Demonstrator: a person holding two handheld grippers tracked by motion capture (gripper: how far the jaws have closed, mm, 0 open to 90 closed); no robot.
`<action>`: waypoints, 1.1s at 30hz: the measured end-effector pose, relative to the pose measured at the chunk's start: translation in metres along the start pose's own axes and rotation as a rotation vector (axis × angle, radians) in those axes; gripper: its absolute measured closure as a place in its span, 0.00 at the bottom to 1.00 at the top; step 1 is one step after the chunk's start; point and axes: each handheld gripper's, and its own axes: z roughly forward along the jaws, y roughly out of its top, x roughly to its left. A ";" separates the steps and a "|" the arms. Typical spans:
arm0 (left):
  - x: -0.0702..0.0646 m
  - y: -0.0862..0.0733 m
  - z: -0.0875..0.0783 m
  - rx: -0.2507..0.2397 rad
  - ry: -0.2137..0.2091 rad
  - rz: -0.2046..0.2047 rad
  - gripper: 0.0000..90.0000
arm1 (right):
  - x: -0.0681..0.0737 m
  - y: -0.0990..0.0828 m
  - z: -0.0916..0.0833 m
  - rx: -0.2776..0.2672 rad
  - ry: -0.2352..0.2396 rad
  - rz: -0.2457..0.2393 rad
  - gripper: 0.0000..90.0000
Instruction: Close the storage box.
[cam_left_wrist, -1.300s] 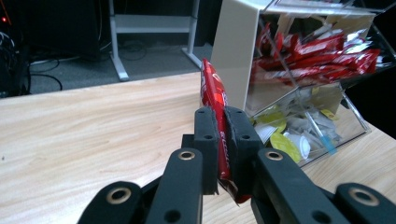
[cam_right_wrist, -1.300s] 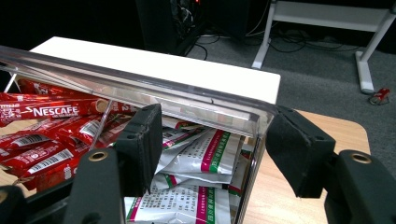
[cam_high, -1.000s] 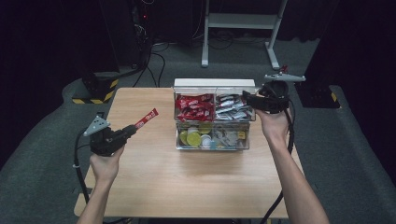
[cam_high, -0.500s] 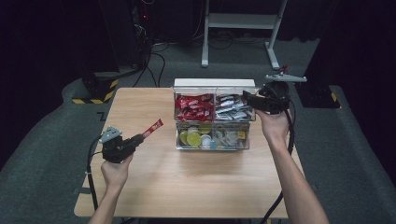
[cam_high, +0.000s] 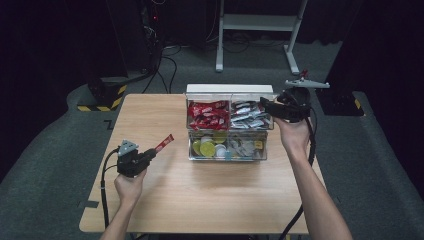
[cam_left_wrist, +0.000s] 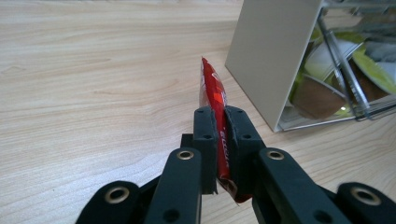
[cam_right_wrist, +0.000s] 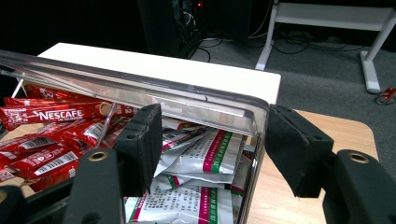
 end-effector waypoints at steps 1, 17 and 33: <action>0.000 -0.001 0.001 0.002 0.000 -0.003 0.93 | 0.000 0.000 0.000 0.000 0.000 0.001 0.42; -0.004 -0.017 0.026 0.078 0.017 0.012 0.92 | 0.000 0.000 0.000 0.001 0.001 0.007 0.42; -0.002 -0.030 0.043 0.180 0.024 0.009 0.83 | 0.000 0.001 -0.001 0.006 -0.003 -0.004 0.42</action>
